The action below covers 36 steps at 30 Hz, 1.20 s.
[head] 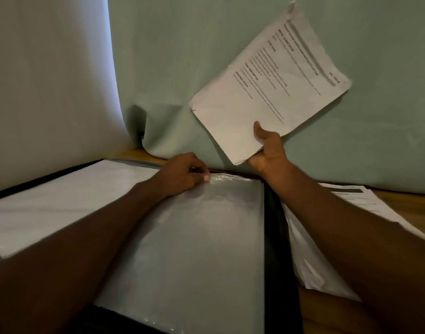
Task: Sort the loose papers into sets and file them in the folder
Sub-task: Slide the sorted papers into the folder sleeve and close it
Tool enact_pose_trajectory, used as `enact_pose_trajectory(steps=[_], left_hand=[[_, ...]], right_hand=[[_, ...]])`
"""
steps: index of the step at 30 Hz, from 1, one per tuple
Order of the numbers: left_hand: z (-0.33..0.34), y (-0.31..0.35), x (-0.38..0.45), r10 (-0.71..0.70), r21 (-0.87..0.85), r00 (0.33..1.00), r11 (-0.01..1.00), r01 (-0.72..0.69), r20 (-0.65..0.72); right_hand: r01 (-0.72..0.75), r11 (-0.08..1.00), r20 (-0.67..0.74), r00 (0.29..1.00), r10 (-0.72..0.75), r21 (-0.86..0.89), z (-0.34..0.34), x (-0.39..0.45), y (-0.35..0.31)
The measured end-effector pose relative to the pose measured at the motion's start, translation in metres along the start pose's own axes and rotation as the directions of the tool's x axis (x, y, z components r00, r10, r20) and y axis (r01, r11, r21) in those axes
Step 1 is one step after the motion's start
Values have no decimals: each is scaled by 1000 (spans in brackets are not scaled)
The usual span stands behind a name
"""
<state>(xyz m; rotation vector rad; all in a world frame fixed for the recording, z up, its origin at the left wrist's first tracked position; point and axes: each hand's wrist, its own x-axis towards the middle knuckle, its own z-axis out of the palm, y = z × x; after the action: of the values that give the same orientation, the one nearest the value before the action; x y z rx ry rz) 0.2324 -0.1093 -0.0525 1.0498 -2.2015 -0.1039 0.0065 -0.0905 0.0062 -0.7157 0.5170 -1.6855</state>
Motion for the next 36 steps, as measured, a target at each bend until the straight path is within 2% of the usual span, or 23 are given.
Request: enact_pose_trajectory(steps=[3, 6, 8, 10, 12, 16, 18, 23, 26, 28, 31, 36], left_hand=[[-1, 4, 0, -29, -93, 995, 995, 20, -93], [0, 10, 1, -42, -118, 992, 993, 28, -120], [2, 16, 2, -52, -109, 993, 993, 40, -107], [2, 25, 2, -60, -130, 993, 990, 46, -104], [4, 36, 1, -52, -167, 994, 985, 35, -96], [9, 52, 1, -36, -205, 986, 979, 2, -161], [8, 53, 2, -76, -211, 980, 977, 36, -186], [8, 52, 0, -111, -150, 982, 985, 87, -155], [6, 50, -2, -132, -126, 988, 985, 121, -84], [7, 49, -3, -129, -99, 988, 988, 120, -90], [5, 51, -2, -113, -169, 980, 982, 85, -165], [4, 51, -1, -81, -266, 980, 964, 31, -182]], right_hand=[[-38, 999, 6, 999, 38, 13, -9, 5, 5], [-76, 997, 2, 997, 76, -32, -18, 10, 4], [-85, 967, -39, 996, 78, -239, -22, 13, 1], [-82, 875, -59, 996, 61, -476, -23, 13, 0], [-44, 829, -48, 999, 20, -557, -20, 12, 1], [-47, 860, -40, 999, 31, -508, -11, 9, 3], [-58, 895, -36, 998, 47, -442, -8, 11, 2], [-71, 922, -32, 997, 63, -380, -8, 17, -4], [-83, 901, -34, 997, 76, -425, -12, 18, -3], [-84, 900, -28, 996, 80, -427, -16, 21, -1], [-92, 921, -6, 995, 97, -379, -22, 24, 1], [-127, 880, -47, 992, 119, -458, -34, 27, -1]])
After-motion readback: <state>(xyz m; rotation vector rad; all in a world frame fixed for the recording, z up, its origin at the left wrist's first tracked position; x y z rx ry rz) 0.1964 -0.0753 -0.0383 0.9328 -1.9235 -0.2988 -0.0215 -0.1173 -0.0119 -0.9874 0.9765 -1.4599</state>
